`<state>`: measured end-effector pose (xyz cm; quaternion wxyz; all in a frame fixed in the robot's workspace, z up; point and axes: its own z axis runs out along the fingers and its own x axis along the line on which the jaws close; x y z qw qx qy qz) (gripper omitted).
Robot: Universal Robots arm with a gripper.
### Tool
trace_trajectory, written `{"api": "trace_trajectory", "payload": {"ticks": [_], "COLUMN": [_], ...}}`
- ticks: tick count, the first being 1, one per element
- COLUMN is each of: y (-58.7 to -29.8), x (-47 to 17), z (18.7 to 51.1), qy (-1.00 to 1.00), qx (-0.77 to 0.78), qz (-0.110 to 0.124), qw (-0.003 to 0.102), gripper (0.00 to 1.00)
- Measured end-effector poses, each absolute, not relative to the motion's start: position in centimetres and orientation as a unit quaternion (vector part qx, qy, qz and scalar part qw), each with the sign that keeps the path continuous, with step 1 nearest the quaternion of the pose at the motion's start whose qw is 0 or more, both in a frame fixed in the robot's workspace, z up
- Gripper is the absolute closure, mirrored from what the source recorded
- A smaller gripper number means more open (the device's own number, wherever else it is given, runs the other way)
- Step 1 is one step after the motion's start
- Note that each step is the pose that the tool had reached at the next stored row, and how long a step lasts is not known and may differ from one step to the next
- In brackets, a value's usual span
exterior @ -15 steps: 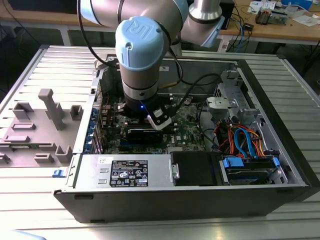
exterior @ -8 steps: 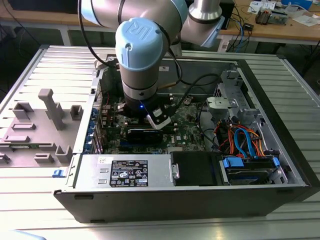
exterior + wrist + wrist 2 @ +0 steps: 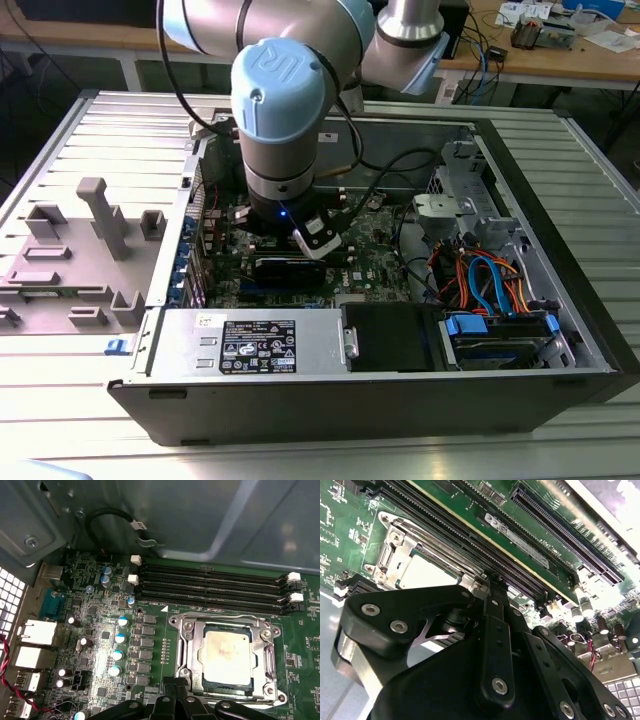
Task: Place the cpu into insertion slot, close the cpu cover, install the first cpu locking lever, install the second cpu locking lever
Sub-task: 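Install the second cpu locking lever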
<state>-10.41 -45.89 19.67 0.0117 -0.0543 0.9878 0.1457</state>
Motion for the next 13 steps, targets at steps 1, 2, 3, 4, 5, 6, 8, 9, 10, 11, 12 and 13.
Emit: {"api": "trace_trajectory", "payload": {"ticks": [1,2,3,4,5,6,8,9,10,11,12,13], "y": [-45.90,-45.89,-45.88,-45.90,-45.90,-45.89,-45.89,-45.87,-45.87,-45.86,-45.84,-45.82], "x": [-10.43,-10.45,-10.46,-10.46,-10.46,-10.47,-10.47,-10.48,-10.50,-10.59,-10.69,-10.76], "z": [19.69,19.73,19.89,20.29,20.45,20.61,20.68,20.65,20.54,20.45,20.36,20.27], "qy": [0.988,0.988,0.988,0.989,0.989,0.989,0.989,0.989,0.989,0.989,0.989,0.989], "qx": [-0.054,-0.055,-0.055,-0.055,-0.055,-0.055,-0.055,-0.055,-0.055,-0.055,-0.055,-0.055], "qz": [0.145,0.144,0.141,0.139,0.138,0.138,0.137,0.137,0.137,0.137,0.137,0.137], "qw": [0.012,0.013,0.014,0.014,0.014,0.014,0.014,0.014,0.014,0.014,0.014,0.014], "gripper": [0.89,0.89,0.89,0.89,0.89,0.89,0.89,0.89,0.89,0.89,0.89,0.89]}}
